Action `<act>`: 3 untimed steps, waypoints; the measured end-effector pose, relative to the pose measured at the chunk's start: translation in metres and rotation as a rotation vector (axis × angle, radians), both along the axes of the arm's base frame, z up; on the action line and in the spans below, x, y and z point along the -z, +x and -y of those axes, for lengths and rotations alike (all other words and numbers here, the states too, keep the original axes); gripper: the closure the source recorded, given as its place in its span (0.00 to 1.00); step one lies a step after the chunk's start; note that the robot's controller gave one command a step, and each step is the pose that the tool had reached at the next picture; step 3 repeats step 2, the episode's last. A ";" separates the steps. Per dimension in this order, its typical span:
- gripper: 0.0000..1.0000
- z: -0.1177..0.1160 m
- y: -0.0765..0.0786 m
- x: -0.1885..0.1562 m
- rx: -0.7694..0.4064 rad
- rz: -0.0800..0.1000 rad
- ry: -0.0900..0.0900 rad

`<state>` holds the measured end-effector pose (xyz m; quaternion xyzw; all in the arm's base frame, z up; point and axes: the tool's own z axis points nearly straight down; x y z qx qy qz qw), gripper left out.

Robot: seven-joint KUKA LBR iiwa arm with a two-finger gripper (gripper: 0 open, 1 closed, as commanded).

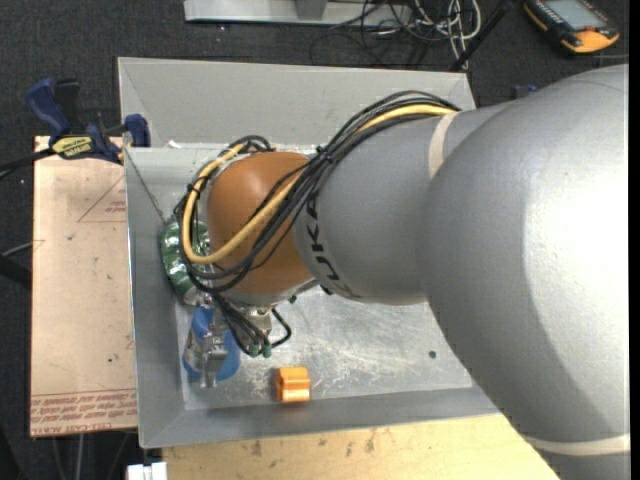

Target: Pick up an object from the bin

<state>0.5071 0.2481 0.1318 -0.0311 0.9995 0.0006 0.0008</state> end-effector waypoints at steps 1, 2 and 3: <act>1.00 0.004 -0.001 -0.015 0.005 -0.002 -0.001; 1.00 -0.001 -0.001 -0.110 -0.011 0.000 0.000; 1.00 -0.001 -0.001 -0.110 -0.011 0.000 0.000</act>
Offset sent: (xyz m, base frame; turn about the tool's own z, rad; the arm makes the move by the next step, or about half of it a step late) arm -0.0011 -0.0001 0.1101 -0.0095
